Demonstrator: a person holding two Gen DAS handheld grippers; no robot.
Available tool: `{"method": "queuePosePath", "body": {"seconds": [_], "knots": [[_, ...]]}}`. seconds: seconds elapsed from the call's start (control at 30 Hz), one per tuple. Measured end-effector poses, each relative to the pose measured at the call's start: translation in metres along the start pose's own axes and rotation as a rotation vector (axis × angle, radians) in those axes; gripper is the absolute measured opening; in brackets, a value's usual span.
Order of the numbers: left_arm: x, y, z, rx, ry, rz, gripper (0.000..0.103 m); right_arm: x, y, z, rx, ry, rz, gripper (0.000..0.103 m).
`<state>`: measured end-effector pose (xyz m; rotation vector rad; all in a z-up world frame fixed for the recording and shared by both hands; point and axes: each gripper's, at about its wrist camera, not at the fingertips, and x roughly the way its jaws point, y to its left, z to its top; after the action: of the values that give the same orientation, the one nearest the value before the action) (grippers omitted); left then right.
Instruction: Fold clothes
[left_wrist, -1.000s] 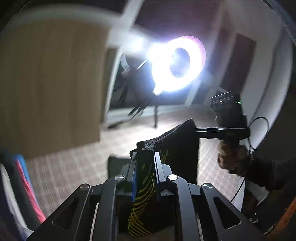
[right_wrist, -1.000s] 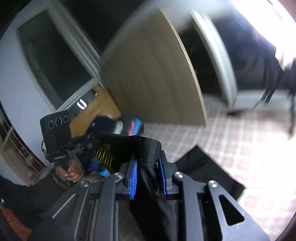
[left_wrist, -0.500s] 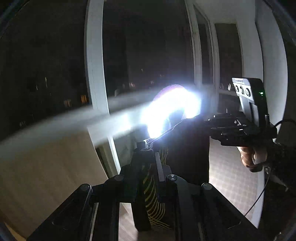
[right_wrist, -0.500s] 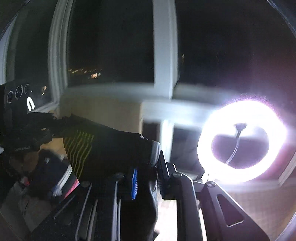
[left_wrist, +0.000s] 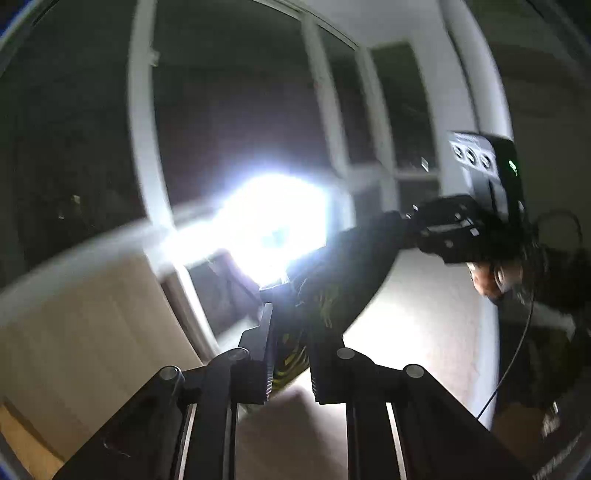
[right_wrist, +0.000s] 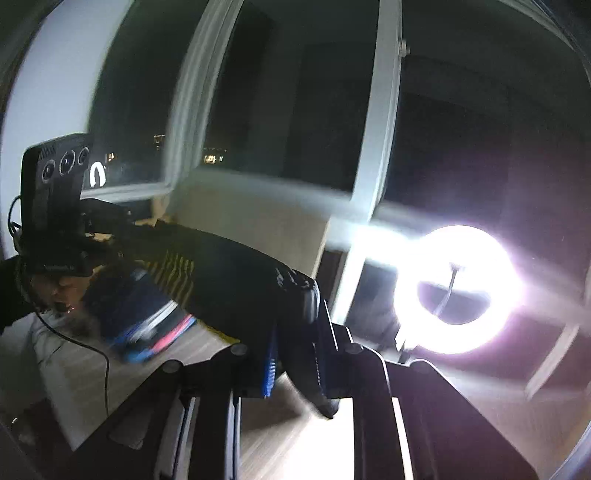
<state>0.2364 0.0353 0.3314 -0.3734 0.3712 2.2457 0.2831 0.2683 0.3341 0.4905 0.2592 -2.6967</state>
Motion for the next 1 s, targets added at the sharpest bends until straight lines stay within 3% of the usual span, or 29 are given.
{"method": "queuePosePath", "body": {"seconds": [0.13, 0.2, 0.27, 0.37, 0.6, 0.77, 0.9, 1.0], "knots": [[-0.025, -0.070, -0.105, -0.088, 0.146, -0.105, 0.014, -0.030, 0.060, -0.111, 0.052, 0.120, -0.018, 0.017], [-0.027, -0.090, -0.143, -0.123, 0.222, -0.136, 0.014, -0.037, 0.086, -0.157, 0.096, 0.207, -0.021, 0.017], [-0.027, -0.109, -0.183, -0.161, 0.304, -0.168, 0.014, -0.043, 0.107, -0.197, 0.137, 0.282, -0.020, 0.017], [-0.029, -0.126, -0.210, -0.161, 0.357, -0.186, 0.014, -0.056, 0.134, -0.230, 0.144, 0.337, -0.035, 0.017], [-0.048, -0.147, -0.233, -0.192, 0.391, -0.255, 0.014, -0.058, 0.164, -0.248, 0.155, 0.379, -0.040, 0.017], [-0.062, -0.164, -0.236, -0.177, 0.387, -0.315, 0.014, -0.082, 0.169, -0.269, 0.196, 0.390, -0.035, 0.017], [-0.071, -0.163, -0.218, -0.153, 0.351, -0.345, 0.014, -0.096, 0.159, -0.255, 0.197, 0.347, -0.027, 0.017], [-0.062, -0.148, -0.208, -0.134, 0.338, -0.324, 0.014, -0.094, 0.150, -0.239, 0.167, 0.322, -0.023, 0.017]]}}
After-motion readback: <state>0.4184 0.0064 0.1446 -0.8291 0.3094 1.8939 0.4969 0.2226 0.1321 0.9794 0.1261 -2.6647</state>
